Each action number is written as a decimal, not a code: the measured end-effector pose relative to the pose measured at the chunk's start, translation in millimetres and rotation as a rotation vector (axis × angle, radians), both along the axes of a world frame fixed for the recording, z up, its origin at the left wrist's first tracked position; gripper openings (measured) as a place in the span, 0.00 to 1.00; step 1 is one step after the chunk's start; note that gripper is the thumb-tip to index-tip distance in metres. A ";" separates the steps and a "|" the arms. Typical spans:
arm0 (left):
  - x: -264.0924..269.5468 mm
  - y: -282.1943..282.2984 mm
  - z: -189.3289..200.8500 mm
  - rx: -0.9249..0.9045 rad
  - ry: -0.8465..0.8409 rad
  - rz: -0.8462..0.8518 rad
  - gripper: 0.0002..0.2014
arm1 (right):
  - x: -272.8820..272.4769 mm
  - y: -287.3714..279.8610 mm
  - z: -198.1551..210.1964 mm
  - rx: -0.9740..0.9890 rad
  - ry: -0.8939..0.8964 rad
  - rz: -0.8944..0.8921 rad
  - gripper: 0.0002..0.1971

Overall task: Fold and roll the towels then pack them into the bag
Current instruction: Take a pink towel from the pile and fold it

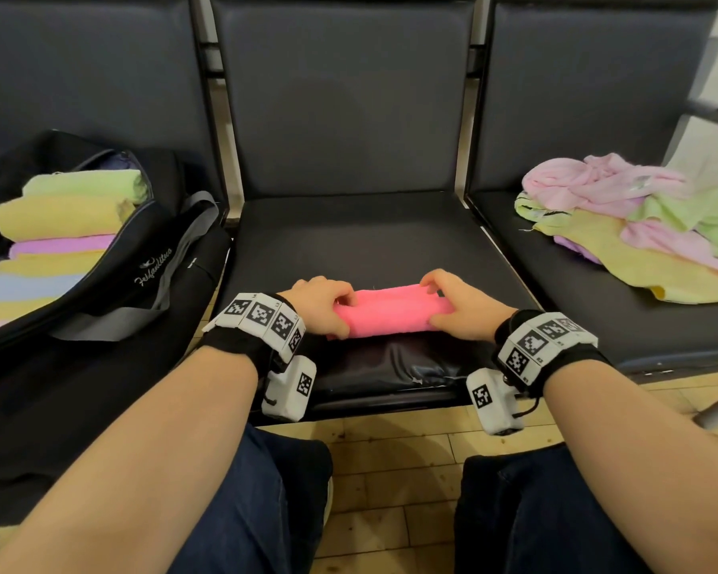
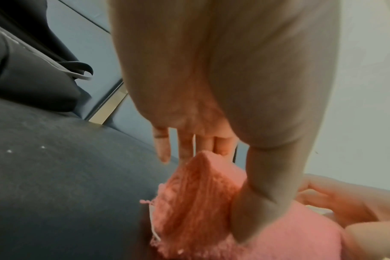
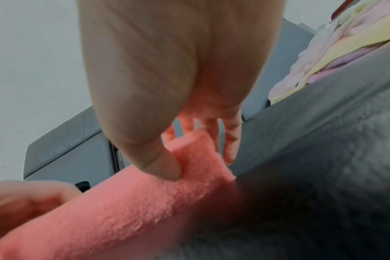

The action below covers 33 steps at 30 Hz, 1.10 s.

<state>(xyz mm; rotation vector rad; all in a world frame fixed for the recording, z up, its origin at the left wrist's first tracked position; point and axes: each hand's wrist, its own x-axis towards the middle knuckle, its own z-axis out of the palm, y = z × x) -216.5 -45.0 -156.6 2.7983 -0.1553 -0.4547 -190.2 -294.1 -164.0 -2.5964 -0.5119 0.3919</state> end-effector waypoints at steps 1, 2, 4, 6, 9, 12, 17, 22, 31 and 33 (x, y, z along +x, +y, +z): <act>-0.1 -0.1 0.8 -0.052 -0.009 0.002 0.22 | 0.3 -0.1 0.4 0.051 -0.008 -0.018 0.24; 0.0 -0.4 1.5 -0.093 -0.014 0.007 0.20 | 0.2 -0.4 0.8 0.091 -0.019 -0.033 0.22; 1.1 -1.7 1.2 -0.184 -0.040 0.038 0.17 | 0.3 -0.2 1.6 0.124 -0.029 -0.055 0.16; 1.9 -4.6 0.3 -0.310 -0.053 0.107 0.12 | -0.5 0.8 2.5 0.120 -0.015 -0.082 0.11; 2.9 -8.3 -1.6 -0.366 -0.053 0.178 0.08 | 0.9 0.0 3.0 0.125 0.032 -0.153 0.06; 3.3 -9.8 -0.3 -0.323 0.004 0.138 0.03 | 3.4 -1.2 3.8 0.109 0.068 -0.200 0.06; 3.5 -9.1 4.0 -0.245 0.117 0.057 0.05 | 4.9 2.4 4.8 0.027 0.118 -0.186 0.10; 8.9 1.0 -6.2 -0.244 -0.028 0.012 0.02 | 8.0 0.0 -0.3 0.150 -0.074 -0.178 0.07; 2.8 1.6 -0.7 -0.262 -0.127 0.050 0.19 | 5.1 -5.3 -4.8 0.210 -0.124 -0.145 0.15; 0.3 5.1 1.1 -0.226 -0.011 0.042 0.21 | 4.7 -12.7 -6.1 0.239 0.048 -0.143 0.14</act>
